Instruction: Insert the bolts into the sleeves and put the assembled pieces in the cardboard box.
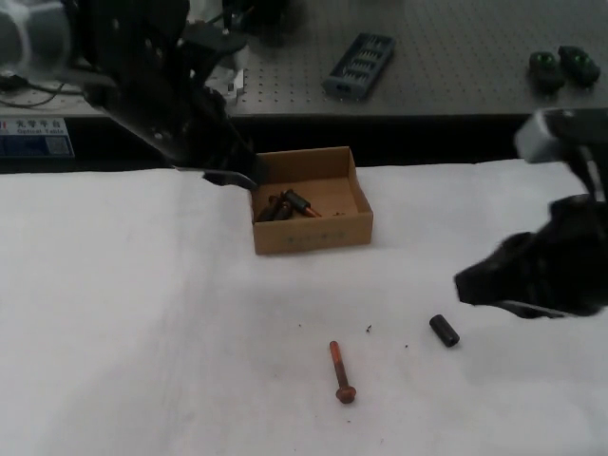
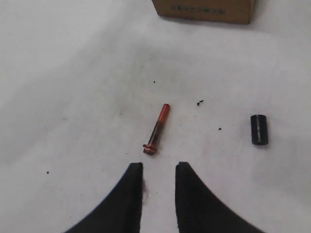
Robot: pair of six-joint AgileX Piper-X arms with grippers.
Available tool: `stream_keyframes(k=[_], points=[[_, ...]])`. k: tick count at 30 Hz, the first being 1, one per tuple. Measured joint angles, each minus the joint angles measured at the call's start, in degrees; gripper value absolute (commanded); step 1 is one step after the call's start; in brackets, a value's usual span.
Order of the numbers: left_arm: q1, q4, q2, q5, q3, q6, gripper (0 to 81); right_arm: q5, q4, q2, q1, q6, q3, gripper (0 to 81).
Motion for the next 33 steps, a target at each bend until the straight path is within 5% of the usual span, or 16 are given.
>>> stream_keyframes(k=[10, 17, 33], points=[[0.0, 16.3, -3.7, -5.1, -0.2, 5.1, 20.9, -6.6, -4.5, 16.7, 0.0, 3.2, 0.0, 18.1], [0.0, 18.0, -8.0, -9.1, -0.2, 5.7, 17.9, -8.6, -9.5, 20.4, 5.5, 6.7, 0.0, 18.1], [0.0, 18.8, -10.4, -2.5, -0.2, 8.7, 17.9, -9.3, -13.2, 21.8, 8.4, 8.5, -0.1, 17.7]])
